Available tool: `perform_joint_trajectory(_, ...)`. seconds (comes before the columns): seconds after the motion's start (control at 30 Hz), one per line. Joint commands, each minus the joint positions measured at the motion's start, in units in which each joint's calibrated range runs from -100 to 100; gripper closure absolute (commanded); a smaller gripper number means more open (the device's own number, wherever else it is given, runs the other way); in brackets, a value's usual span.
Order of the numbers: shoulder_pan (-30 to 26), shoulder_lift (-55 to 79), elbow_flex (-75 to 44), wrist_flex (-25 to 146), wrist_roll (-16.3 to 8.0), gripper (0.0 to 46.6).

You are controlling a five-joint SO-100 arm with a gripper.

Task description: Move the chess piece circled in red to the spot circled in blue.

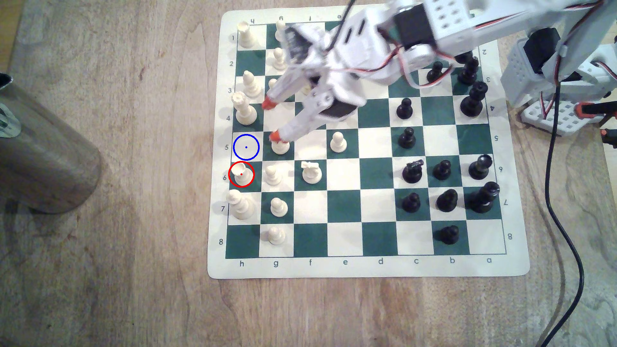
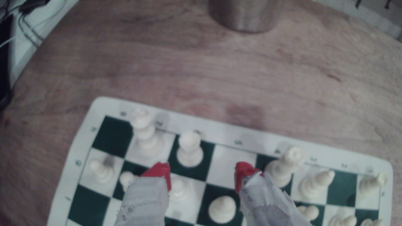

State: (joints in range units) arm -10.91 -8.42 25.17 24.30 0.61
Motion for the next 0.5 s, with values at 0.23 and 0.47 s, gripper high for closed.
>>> perform_joint_trajectory(0.23,-0.7,16.4,-25.1,6.2,-2.1,29.9)
perform_joint_trajectory(0.47,-2.0,23.5,-31.3,7.3,-2.9,33.1)
